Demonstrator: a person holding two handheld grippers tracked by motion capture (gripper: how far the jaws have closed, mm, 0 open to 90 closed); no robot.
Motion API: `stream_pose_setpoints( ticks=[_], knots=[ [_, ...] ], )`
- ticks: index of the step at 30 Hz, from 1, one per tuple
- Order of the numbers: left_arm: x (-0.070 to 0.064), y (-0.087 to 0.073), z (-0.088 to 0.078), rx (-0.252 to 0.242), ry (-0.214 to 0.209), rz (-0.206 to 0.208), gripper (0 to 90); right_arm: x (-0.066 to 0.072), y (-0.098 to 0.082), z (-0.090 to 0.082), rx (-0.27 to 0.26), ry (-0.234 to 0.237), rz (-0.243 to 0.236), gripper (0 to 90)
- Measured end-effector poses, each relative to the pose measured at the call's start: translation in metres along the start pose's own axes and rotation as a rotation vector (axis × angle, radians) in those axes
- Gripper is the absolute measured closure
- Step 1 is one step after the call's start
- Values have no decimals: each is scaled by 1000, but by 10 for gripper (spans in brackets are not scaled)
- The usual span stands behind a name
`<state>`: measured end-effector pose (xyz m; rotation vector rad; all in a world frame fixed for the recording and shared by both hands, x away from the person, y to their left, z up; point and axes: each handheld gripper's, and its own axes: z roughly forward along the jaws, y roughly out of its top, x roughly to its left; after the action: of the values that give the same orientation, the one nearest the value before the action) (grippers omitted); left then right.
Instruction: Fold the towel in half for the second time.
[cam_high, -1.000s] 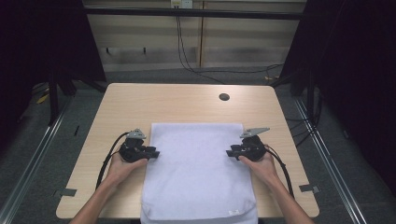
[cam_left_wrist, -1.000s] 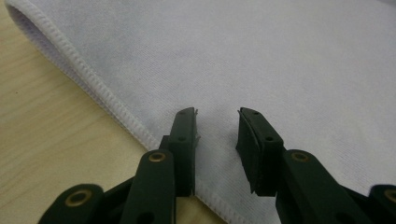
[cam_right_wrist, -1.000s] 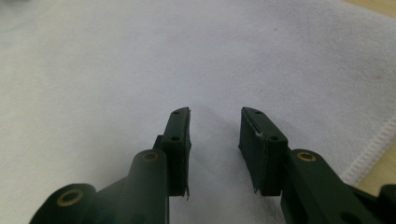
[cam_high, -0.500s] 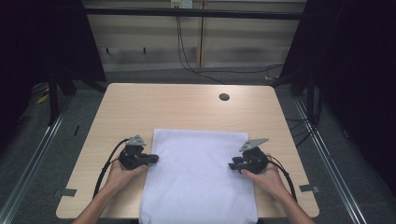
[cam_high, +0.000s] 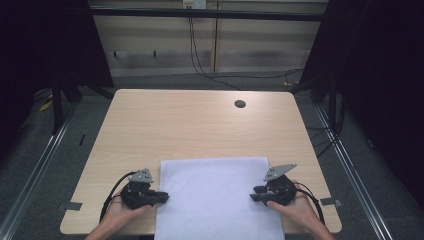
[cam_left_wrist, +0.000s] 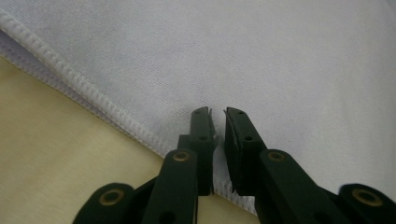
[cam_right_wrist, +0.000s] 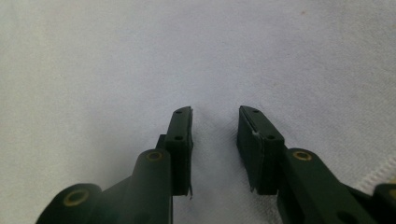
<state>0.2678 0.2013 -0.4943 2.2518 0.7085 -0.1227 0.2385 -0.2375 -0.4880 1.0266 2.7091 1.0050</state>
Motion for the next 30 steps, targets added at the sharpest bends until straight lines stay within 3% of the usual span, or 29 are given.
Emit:
stream_pose_setpoints(
  ticks=[3,5,6,7,8,9,10,11,12,13,14,15,19,21,22,23,25,26,30],
  knots=[
    [-7,-2,-3,5,2,12,788,6,-3,-3,11,12,-13,645],
    [5,8,-10,-62,15,-1,767,3,0,-5,-6,9,-8,634],
    [5,8,-10,-62,15,-1,759,3,0,-5,-6,9,-8,634],
    [19,17,-15,-107,55,-12,749,-8,7,-12,-61,-33,9,640],
    [19,17,-15,-107,55,-12,739,-8,7,-12,-61,-33,9,640],
    [35,27,-16,-115,98,-10,726,-28,16,-22,-137,-83,49,651],
    [35,27,-16,-115,98,-10,712,-35,18,-24,-152,-108,54,650],
    [53,35,-12,-119,114,-42,691,-45,21,-26,-159,-137,73,646],
    [53,35,-12,-119,114,-42,660,-45,21,-26,-159,-137,73,646],
    [69,40,-7,-106,118,-77,623,-65,25,-26,-172,-149,107,633],
    [74,41,-5,-109,142,-86,595,-73,26,-25,-186,-161,126,631],
    [80,41,-4,-114,138,-99,577,-81,26,-23,-194,-149,137,626],
    [87,45,1,-99,140,-108,524,-95,31,-14,-201,-134,152,617],
    [90,45,5,-96,145,-110,492,-102,30,-3,-168,-103,159,602],
    [90,45,5,-96,145,-110,482,-102,30,-3,-168,-103,159,602],
    [91,43,7,-87,144,-110,476,-100,30,3,-146,-145,146,581],
    [91,42,7,-90,140,-109,484,-100,30,5,-153,-140,146,576],
    [91,42,7,-87,138,-113,494,-100,30,9,-132,-169,146,554],
    [86,40,8,-81,108,-76,619,-98,27,14,-92,-179,137,557]
  ],
)
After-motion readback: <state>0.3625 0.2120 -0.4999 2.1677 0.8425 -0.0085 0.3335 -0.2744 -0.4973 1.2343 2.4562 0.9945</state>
